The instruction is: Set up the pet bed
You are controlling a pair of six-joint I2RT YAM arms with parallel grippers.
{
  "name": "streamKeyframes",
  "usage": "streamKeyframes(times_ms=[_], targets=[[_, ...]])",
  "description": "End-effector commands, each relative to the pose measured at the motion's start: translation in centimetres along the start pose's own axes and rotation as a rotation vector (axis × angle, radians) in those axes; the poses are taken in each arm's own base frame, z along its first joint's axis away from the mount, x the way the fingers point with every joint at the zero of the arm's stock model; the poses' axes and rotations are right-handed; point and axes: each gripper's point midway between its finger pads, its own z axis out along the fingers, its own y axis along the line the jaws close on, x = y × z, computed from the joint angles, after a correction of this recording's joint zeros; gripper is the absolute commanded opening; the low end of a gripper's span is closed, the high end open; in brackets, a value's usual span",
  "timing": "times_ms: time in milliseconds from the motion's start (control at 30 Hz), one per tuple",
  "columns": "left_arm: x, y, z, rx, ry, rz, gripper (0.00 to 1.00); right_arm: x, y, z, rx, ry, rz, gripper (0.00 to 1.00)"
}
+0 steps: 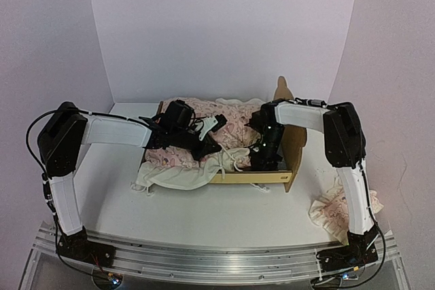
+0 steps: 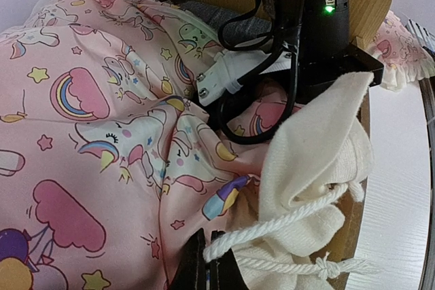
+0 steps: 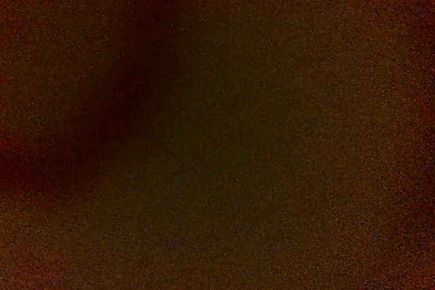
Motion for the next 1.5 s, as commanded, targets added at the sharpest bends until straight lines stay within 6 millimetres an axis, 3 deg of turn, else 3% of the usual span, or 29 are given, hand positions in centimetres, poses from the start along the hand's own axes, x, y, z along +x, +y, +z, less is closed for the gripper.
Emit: streamKeyframes(times_ms=[0, 300, 400, 467, 567, 700, 967, 1133, 1333, 1467], targets=[[-2.5, 0.5, -0.8, -0.012, -0.062, 0.024, 0.0, 8.5, -4.2, 0.4, 0.248, 0.402, 0.13, 0.28], [-2.7, -0.2, -0.9, 0.023, -0.073, 0.02, 0.0, 4.8, 1.0, -7.7, 0.155, 0.03, 0.085, 0.32], [-2.9, -1.7, -1.2, 0.072, -0.07, 0.016, 0.0, 4.2, 2.6, -9.9, 0.115, -0.078, 0.062, 0.32], [-3.1, -3.8, -1.3, 0.125, -0.06, 0.019, 0.0, 4.0, 3.1, -10.8, 0.105, -0.131, 0.049, 0.32], [-3.5, -6.5, -1.8, 0.204, -0.044, -0.01, 0.0, 4.4, 2.8, -11.4, 0.136, -0.155, 0.094, 0.32], [-3.5, -8.3, -2.2, 0.28, -0.014, -0.105, 0.0, 5.3, 1.7, -11.8, 0.203, -0.174, 0.148, 0.32], [-5.3, -11.9, -2.1, 0.395, -0.04, -0.144, 0.0, 5.8, 4.1, -14.4, 0.102, -0.452, 0.174, 0.45], [-5.5, -13.6, -0.7, 0.456, -0.057, -0.154, 0.0, 7.5, 4.6, -13.7, 0.072, -0.52, 0.209, 0.49], [-4.1, -15.6, 1.6, 0.511, -0.037, -0.114, 0.0, 8.3, 6.6, -13.5, 0.076, -0.626, 0.063, 0.5], [-4.2, -17.5, 1.9, 0.574, -0.04, -0.065, 0.05, 7.9, 5.2, -12.3, 0.078, -0.734, 0.11, 0.52]])
